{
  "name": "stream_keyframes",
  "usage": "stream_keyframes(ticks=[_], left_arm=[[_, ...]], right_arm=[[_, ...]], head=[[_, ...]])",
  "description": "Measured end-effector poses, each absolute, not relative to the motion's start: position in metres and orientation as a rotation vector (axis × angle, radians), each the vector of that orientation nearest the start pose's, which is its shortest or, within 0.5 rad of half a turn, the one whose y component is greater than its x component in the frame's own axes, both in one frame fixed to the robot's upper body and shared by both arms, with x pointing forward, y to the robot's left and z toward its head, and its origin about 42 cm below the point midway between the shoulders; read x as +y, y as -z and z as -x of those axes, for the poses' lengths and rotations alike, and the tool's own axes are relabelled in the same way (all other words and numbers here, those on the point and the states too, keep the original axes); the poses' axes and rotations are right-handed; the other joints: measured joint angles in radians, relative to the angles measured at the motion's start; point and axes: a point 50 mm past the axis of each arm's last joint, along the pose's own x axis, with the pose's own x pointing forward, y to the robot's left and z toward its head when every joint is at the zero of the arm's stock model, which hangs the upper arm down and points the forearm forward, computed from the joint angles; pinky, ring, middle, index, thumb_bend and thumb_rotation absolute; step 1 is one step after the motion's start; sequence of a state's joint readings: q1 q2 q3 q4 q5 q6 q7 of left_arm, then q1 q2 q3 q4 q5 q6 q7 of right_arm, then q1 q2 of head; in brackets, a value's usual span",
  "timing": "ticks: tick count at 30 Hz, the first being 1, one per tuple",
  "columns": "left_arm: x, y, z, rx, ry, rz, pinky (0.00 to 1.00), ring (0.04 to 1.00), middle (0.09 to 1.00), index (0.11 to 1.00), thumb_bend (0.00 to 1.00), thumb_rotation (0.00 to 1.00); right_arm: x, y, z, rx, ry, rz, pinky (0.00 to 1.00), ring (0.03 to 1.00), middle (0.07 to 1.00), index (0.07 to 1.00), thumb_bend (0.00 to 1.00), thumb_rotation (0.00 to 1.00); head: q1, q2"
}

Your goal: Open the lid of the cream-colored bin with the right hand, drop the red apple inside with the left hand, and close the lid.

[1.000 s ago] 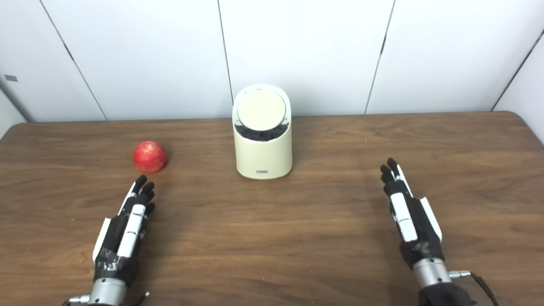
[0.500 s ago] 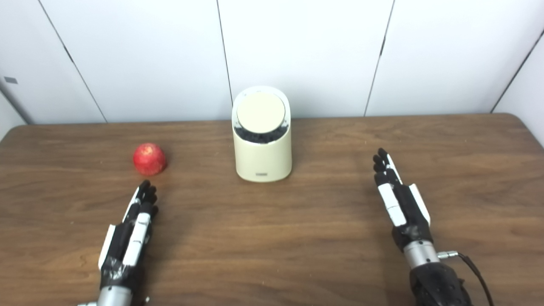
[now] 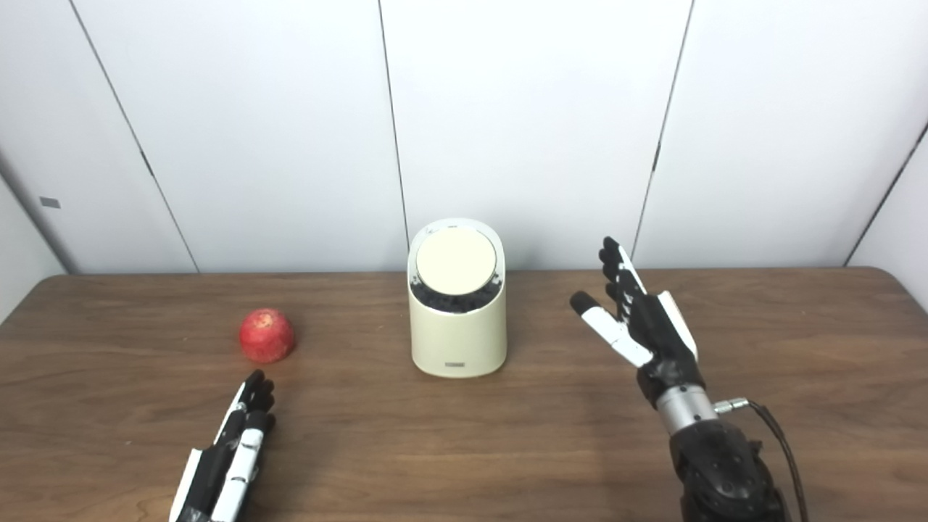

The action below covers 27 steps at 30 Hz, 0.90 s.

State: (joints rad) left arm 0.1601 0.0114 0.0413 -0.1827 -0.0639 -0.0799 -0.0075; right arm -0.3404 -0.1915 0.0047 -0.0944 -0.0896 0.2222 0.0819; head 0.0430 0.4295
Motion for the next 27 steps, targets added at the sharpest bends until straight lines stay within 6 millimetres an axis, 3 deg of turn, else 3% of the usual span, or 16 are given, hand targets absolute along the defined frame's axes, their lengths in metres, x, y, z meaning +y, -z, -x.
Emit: stream_keyframes(ticks=[9, 20, 27], left_arm=[[0.232, -0.112, -0.231, -0.116, -0.069, 0.019, 1.00, 1.000, 0.986, 1.000, 0.36, 0.75], [0.231, -0.111, -0.231, -0.119, -0.070, 0.012, 1.00, 1.000, 0.990, 1.000, 0.37, 0.79], [0.230, -0.112, -0.231, -0.119, -0.071, 0.012, 1.00, 1.000, 0.988, 1.000, 0.38, 0.79]], right_arm=[[-0.191, -0.276, -0.415, -0.291, -0.146, 0.489, 0.88, 0.960, 0.965, 0.969, 0.88, 0.53], [-0.166, -0.279, -0.461, -0.231, -0.182, 0.629, 0.85, 0.936, 0.960, 0.963, 0.88, 0.43], [-0.155, -0.300, -0.474, -0.291, -0.187, 0.703, 0.81, 0.910, 0.945, 0.957, 0.90, 0.32]], head=[[0.002, -0.005], [-0.002, -0.005], [-0.008, -0.002]])
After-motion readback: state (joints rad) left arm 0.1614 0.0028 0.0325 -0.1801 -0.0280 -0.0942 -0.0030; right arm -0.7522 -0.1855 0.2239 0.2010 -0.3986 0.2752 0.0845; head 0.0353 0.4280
